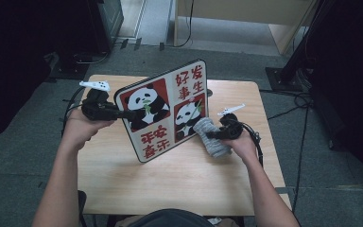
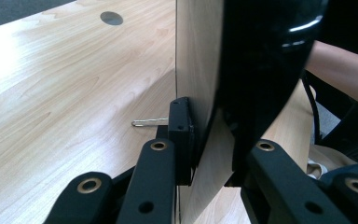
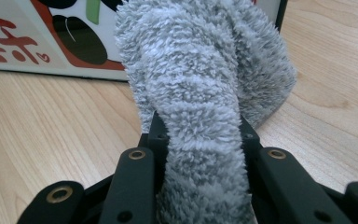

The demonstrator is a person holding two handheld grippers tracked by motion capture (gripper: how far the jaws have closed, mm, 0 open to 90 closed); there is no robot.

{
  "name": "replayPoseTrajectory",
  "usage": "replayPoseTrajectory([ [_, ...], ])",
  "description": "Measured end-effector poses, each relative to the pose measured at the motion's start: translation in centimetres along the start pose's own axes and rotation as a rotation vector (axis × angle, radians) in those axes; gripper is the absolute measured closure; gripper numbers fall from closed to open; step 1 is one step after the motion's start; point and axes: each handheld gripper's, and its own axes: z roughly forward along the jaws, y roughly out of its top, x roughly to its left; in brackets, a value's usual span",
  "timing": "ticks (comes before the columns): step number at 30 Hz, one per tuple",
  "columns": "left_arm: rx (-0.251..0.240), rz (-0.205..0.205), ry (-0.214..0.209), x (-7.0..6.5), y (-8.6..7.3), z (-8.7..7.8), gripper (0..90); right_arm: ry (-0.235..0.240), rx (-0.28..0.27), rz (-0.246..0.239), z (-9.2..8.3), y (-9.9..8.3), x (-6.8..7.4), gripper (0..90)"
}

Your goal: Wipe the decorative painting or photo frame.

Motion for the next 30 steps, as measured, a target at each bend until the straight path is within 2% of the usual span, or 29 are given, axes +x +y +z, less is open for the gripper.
replayPoseTrajectory([
  [7, -0.002, 0.001, -0.004, 0.1, 0.0, 0.0, 79.1, 0.012, -0.025, 0.025, -1.1, 0.3, 0.0, 69.8],
  [11, -0.002, 0.000, -0.001, 0.0, 0.0, 0.0, 79.2, 0.013, -0.048, 0.017, -2.3, 1.2, 0.4, 69.9],
  [18, -0.003, 0.002, 0.005, -0.1, 0.0, 0.0, 79.5, 0.012, -0.078, -0.013, -4.7, 3.6, 1.6, 70.1],
  [20, -0.003, 0.002, 0.006, -0.1, 0.0, 0.0, 79.5, 0.013, -0.090, -0.007, -5.7, 4.6, 2.0, 70.1],
  [25, -0.001, 0.002, 0.007, -0.1, 0.0, 0.0, 79.6, 0.022, -0.089, -0.017, -6.8, 6.0, 2.7, 70.1],
  [26, -0.002, 0.001, 0.005, -0.1, 0.0, 0.0, 79.6, 0.018, -0.087, -0.021, -7.6, 6.9, 3.1, 70.1],
  [30, 0.002, 0.004, 0.009, -0.2, 0.0, 0.0, 79.6, 0.012, -0.087, -0.039, -8.5, 8.1, 3.4, 70.1],
])
